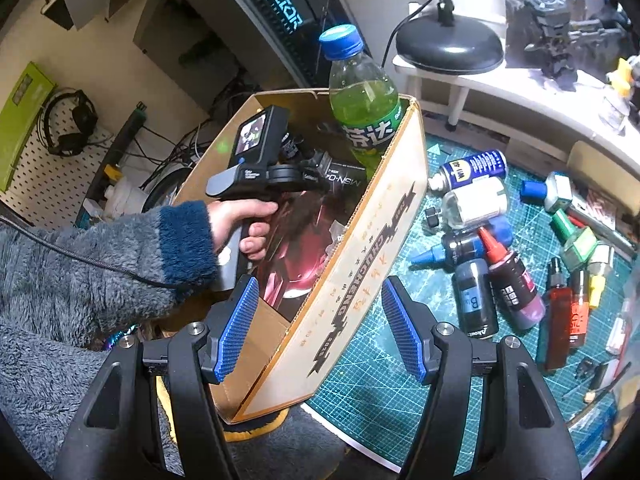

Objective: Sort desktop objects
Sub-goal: 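Withdraw both grippers from the box and turn toward the cutting mat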

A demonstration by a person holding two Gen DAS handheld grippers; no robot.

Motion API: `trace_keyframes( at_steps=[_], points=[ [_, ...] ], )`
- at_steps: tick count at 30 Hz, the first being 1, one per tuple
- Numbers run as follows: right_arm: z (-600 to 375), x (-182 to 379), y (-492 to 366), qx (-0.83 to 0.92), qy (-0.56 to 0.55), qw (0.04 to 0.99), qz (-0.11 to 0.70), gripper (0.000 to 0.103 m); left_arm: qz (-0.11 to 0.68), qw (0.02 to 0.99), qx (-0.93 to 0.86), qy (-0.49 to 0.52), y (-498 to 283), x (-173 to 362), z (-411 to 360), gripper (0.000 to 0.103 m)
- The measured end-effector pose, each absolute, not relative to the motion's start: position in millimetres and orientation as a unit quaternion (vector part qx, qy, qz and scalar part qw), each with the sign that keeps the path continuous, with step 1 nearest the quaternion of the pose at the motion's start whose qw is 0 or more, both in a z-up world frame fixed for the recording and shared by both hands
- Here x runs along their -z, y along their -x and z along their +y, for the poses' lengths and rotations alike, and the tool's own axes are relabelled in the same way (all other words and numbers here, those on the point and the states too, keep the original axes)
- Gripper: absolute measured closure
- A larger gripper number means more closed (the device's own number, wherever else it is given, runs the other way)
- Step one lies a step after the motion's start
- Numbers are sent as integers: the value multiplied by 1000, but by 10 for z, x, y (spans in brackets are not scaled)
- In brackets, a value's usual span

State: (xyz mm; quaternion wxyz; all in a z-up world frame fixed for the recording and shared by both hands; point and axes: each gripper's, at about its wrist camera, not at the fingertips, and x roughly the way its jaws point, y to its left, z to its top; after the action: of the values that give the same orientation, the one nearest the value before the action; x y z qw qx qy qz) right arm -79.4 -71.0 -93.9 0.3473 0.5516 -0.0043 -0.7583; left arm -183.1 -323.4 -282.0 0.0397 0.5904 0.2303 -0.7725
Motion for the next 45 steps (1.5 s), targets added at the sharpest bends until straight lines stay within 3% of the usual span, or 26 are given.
trace_keyframes(
  at_steps=[31, 37, 39, 40, 41, 42, 44, 45],
  points=[
    [-654, 931, 662, 754, -564, 336, -5, 41, 247, 69, 761, -596, 1528, 2652, -3556, 103],
    [-423, 947, 505, 761, -574, 303, -14, 41, 238, 10, 763, -602, 1149, 2179, -3308, 102],
    [-267, 964, 434, 766, -579, 277, -20, 41, 221, -31, 767, -602, 976, 1913, -3129, 89],
    [-199, 969, 410, 768, -582, 265, -22, 41, 209, -53, 767, -605, 890, 1788, -3035, 70],
    [-121, 969, 381, 771, -585, 252, -24, 41, 194, -77, 771, -602, 781, 1632, -2927, 57],
    [-19, 961, 339, 774, -586, 237, -28, 41, 177, -95, 780, -592, 697, 1483, -2871, 53],
    [213, 930, 245, 784, -583, 212, -37, 40, 137, -122, 800, -571, 465, 1260, -2695, 33],
    [324, 921, 207, 786, -581, 205, -42, 40, 115, -127, 808, -564, 346, 1187, -2585, 30]
  ],
)
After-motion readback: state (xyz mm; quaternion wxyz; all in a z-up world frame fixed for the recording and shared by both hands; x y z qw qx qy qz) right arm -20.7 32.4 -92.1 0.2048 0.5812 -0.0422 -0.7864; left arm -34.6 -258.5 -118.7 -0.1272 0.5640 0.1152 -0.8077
